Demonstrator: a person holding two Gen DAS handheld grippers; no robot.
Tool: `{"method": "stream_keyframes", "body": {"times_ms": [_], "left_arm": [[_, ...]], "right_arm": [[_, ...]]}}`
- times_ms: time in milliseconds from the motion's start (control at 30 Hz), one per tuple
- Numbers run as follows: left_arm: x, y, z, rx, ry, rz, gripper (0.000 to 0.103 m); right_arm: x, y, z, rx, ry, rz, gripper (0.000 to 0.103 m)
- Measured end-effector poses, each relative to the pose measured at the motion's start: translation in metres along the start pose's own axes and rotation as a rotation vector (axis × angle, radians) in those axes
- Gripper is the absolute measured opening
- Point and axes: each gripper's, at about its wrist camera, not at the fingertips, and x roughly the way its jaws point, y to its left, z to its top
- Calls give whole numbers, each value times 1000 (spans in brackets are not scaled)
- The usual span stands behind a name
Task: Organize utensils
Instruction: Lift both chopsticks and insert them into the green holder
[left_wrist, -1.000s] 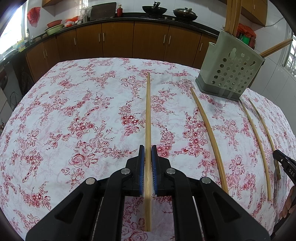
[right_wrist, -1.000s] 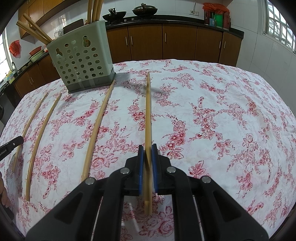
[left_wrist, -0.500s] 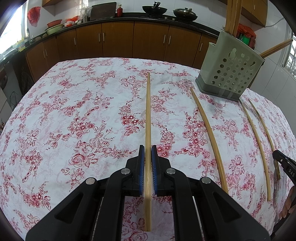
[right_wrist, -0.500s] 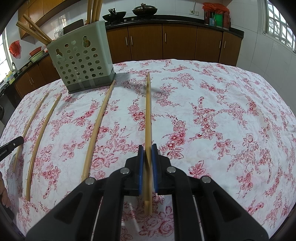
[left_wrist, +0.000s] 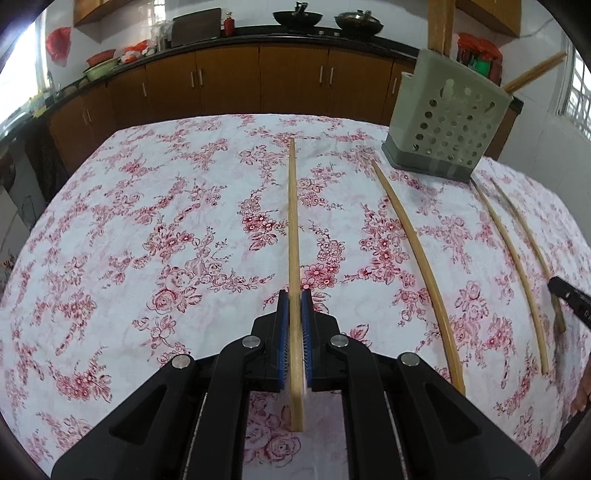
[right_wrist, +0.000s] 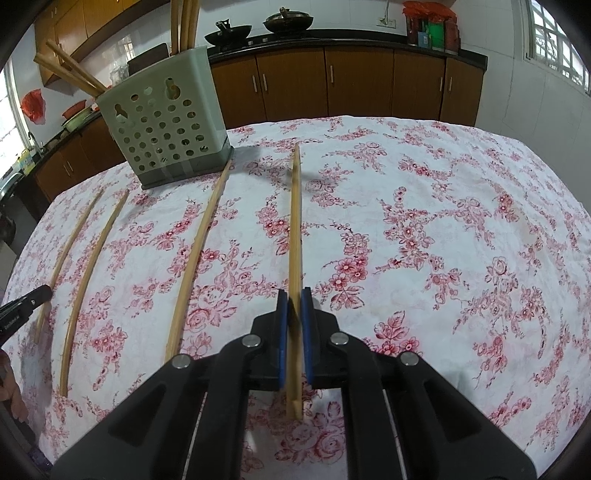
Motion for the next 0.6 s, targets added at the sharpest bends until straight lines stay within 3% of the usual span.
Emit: {"method": "stream_keyframes", "body": {"times_ms": [67,333,600], "left_arm": [[-7,0,4,10,-20,-5,8],[-73,2,48,-31,-223,-64,8],[-102,-5,84,-24,-318,-92,8]], "right_arm": [[-11,-2,4,5,-36,5,9],[-71,-3,36,9,-227,13,9],[-101,-3,58,15,-339,31,9]]}}
